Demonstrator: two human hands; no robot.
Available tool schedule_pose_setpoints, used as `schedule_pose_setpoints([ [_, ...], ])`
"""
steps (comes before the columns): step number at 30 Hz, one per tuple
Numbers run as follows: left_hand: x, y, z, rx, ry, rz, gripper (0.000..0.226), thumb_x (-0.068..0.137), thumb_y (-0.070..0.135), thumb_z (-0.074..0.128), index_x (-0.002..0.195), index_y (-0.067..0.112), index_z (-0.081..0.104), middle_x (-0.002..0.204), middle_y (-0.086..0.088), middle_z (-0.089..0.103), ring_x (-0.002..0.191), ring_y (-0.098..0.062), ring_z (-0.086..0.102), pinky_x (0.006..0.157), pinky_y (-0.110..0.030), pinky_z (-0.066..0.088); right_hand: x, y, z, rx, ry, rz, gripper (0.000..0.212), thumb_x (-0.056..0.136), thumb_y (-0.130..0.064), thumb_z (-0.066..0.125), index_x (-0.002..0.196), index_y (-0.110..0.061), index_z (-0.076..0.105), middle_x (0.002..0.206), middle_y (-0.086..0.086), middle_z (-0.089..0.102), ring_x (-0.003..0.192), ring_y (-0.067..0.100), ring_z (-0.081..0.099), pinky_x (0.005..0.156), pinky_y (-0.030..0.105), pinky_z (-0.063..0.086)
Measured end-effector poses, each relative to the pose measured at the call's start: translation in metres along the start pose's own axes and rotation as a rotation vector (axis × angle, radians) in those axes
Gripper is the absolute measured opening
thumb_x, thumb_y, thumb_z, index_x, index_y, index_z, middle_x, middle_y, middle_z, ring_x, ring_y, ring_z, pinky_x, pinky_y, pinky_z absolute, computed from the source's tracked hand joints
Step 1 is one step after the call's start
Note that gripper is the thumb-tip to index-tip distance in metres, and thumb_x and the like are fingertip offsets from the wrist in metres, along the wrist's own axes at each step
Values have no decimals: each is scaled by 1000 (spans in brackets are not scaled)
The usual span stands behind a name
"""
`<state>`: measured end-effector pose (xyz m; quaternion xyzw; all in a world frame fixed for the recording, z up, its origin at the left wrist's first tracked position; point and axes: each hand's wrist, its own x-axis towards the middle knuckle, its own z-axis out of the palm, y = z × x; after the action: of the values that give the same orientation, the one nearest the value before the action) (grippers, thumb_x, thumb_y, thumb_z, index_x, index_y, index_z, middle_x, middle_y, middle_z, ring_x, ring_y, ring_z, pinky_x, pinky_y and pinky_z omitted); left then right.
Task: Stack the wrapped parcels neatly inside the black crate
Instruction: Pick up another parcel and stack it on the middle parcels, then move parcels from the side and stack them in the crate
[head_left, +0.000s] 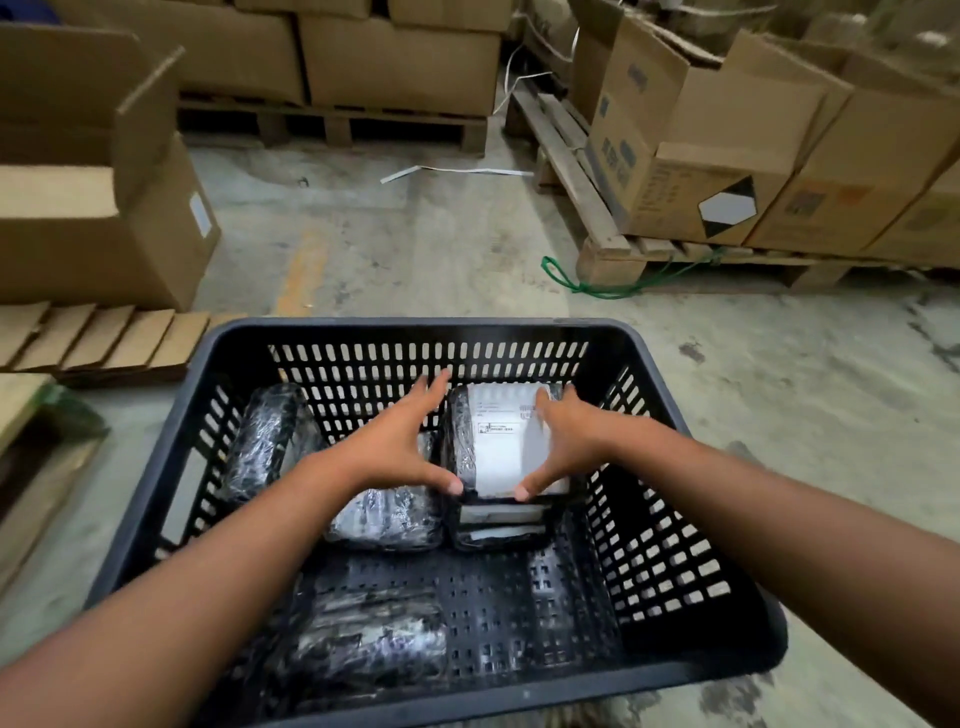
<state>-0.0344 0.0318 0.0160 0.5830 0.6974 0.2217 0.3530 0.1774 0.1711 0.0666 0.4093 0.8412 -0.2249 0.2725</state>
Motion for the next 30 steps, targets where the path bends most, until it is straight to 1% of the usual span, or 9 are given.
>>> schedule_pose_setpoints([
  [4,-28,-6,-52,145,82,14,137,58,47,92,159,36,-1,164,6,17,148,-11,20,121,-31,16,-7,-44,-40,-286,117,-94,107,72,-65,83,153,-8,42,156,13,48,139,34,48,112,46,44],
  [7,-49,-15,-74,289,127,9,127,63,42,93,160,30,11,165,5,23,150,-14,23,121,-31,19,-3,-86,-46,-188,207,-258,90,78,-53,84,150,-11,50,149,8,58,133,28,56,110,39,45],
  [11,-70,-28,-77,426,36,-118,129,67,38,91,160,24,2,168,0,0,154,-25,0,125,-43,10,18,-131,-5,-18,245,-418,63,83,-29,87,139,-11,63,134,6,69,107,17,68,91,19,43],
  [13,-78,-35,-76,485,-15,-189,129,70,33,90,160,20,-1,168,-4,-8,153,-31,-8,125,-46,7,31,-144,29,6,234,-449,60,85,-23,85,139,-11,61,137,6,66,120,20,65,96,18,42],
  [16,-86,-41,-71,580,-71,-291,124,73,26,88,160,15,1,167,-9,-12,151,-38,-11,124,-50,11,48,-151,76,33,180,-478,75,83,-20,84,149,-16,49,152,10,51,137,27,52,115,30,36],
  [21,-88,-40,-68,642,-117,-361,103,82,9,79,159,7,11,166,-15,-16,151,-43,-10,122,-53,18,68,-156,126,-261,162,-440,118,75,-43,89,164,-23,15,170,25,6,156,45,8,125,58,18],
  [24,-87,-38,-68,639,-133,-379,98,83,7,77,158,3,14,166,-15,-18,151,-43,-10,122,-54,20,70,-160,146,-386,192,-396,123,84,-12,82,164,-23,-10,168,24,-16,154,50,-9,125,60,6],
  [27,-87,-38,-68,622,-121,-393,90,84,1,73,157,2,20,166,-14,-18,151,-42,-11,121,-54,20,65,-164,138,-419,169,-408,109,91,5,66,164,-22,-11,169,25,-10,153,54,0,123,56,16],
  [30,-87,-38,-68,590,-112,-399,90,83,-1,74,156,2,22,165,-13,-19,151,-42,-10,121,-55,21,56,-170,116,-397,202,-475,107,88,-1,67,166,-25,-2,168,27,17,144,52,37,106,49,52],
])
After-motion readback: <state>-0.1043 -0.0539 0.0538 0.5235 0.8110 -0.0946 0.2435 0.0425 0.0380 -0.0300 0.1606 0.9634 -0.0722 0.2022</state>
